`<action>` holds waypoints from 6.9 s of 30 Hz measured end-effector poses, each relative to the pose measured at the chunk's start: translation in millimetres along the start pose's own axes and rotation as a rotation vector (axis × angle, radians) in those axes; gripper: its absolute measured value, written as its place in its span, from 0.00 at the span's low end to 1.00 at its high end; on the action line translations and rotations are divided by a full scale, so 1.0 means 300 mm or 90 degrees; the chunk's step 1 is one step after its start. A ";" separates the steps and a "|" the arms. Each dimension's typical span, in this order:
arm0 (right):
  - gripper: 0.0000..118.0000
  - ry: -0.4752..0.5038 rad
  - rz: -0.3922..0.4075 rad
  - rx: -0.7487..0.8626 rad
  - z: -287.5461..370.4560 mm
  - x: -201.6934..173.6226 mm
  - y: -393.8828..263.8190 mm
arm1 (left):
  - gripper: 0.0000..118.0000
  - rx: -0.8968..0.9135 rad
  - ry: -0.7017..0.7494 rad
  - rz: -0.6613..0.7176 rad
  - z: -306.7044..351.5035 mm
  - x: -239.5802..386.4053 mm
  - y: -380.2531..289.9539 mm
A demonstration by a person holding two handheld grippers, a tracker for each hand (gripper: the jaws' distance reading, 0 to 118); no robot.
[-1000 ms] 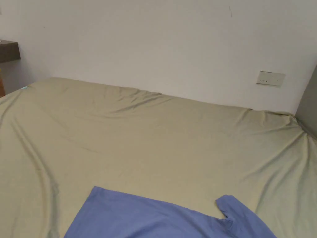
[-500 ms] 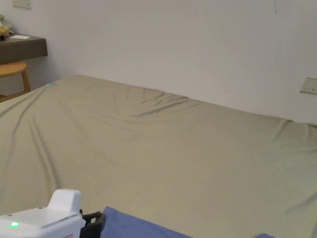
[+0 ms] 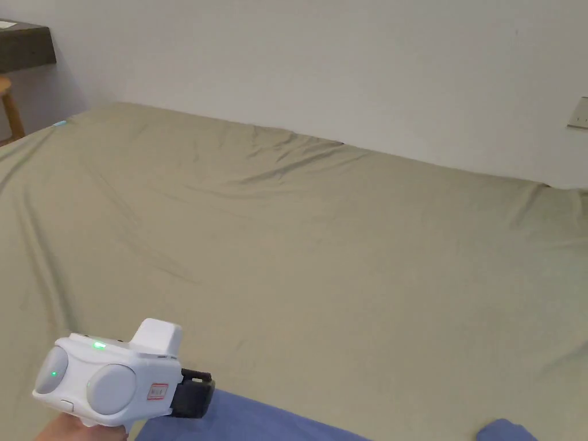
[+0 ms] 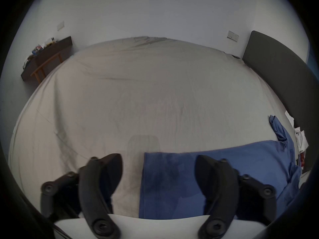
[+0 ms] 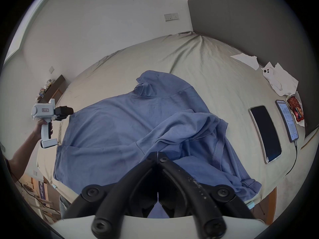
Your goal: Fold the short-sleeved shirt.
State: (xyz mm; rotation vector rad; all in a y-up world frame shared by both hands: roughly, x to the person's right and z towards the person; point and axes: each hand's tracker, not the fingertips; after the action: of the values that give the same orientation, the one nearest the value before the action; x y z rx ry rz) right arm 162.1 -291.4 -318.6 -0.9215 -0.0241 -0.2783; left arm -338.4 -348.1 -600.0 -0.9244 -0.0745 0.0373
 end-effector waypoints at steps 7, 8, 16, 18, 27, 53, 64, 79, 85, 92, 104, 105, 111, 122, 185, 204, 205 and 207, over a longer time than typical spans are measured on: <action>0.02 -0.011 -0.016 -0.005 -0.005 0.021 -0.005 | 0.04 -0.001 -0.013 -0.059 0.039 0.092 -0.064; 0.02 -0.010 -0.021 -0.007 -0.005 0.028 -0.006 | 0.03 -0.007 -0.022 -0.058 0.048 0.097 -0.065; 0.02 -0.016 0.026 0.045 -0.005 0.068 0.122 | 0.03 0.004 -0.039 -0.075 0.123 0.113 -0.038; 0.10 -0.031 0.063 0.064 -0.034 0.075 0.203 | 0.03 0.011 -0.034 -0.082 0.140 0.115 -0.027; 0.86 -0.020 0.068 -0.015 -0.394 0.172 0.540 | 0.03 0.011 -0.021 -0.084 0.168 0.103 -0.017; 0.06 -0.002 0.118 0.002 -0.230 0.113 0.564 | 0.02 0.043 -0.020 -0.065 0.421 0.039 -0.056; 0.06 0.011 0.084 0.072 0.203 0.159 0.180 | 0.02 0.058 -0.025 -0.039 0.786 -0.013 -0.412; 0.06 -0.071 -0.004 -0.060 0.066 0.229 -0.195 | 0.02 -0.059 0.019 0.039 0.606 -0.001 -0.713; 0.06 -0.108 0.059 -0.071 -0.028 0.204 -0.235 | 0.02 -0.065 0.040 0.040 0.563 0.022 -0.715; 0.14 -0.047 -0.035 -0.014 -0.011 0.255 -0.264 | 0.27 -0.006 0.021 0.097 0.606 0.002 -0.740; 0.54 -0.014 0.051 0.237 0.409 0.079 -0.219 | 0.29 0.201 -0.004 0.123 1.009 0.105 -0.807; 0.25 -0.033 0.070 0.254 0.409 0.047 -0.229 | 0.17 0.219 0.017 0.100 1.006 0.132 -0.807; 0.02 -0.036 0.041 0.302 0.369 -0.022 -0.305 | 0.00 0.257 -0.022 0.103 0.990 0.201 -0.827; 0.02 -0.047 0.042 0.223 0.304 -0.013 -0.282 | 0.00 0.200 -0.031 0.129 0.881 0.113 -0.799; 0.02 0.047 -0.009 0.116 0.245 -0.103 -0.236 | 0.08 -0.042 -0.293 0.262 0.763 -0.273 -0.524; 0.02 0.051 -0.055 0.100 0.239 -0.011 -0.289 | 0.44 -0.170 -0.422 0.079 0.395 0.527 -0.560; 0.02 0.052 -0.055 0.098 0.238 -0.009 -0.288 | 0.55 -0.185 -0.465 0.104 0.405 0.527 -0.563; 0.02 0.053 -0.053 0.095 0.235 -0.007 -0.288 | 0.63 -0.176 -0.521 0.133 0.436 0.514 -0.555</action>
State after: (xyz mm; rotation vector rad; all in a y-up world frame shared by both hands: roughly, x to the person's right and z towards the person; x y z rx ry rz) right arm 145.6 -284.7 -208.5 -0.7611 -0.0068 -0.3874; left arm -195.2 -334.5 -381.1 -1.1418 -0.7565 0.6132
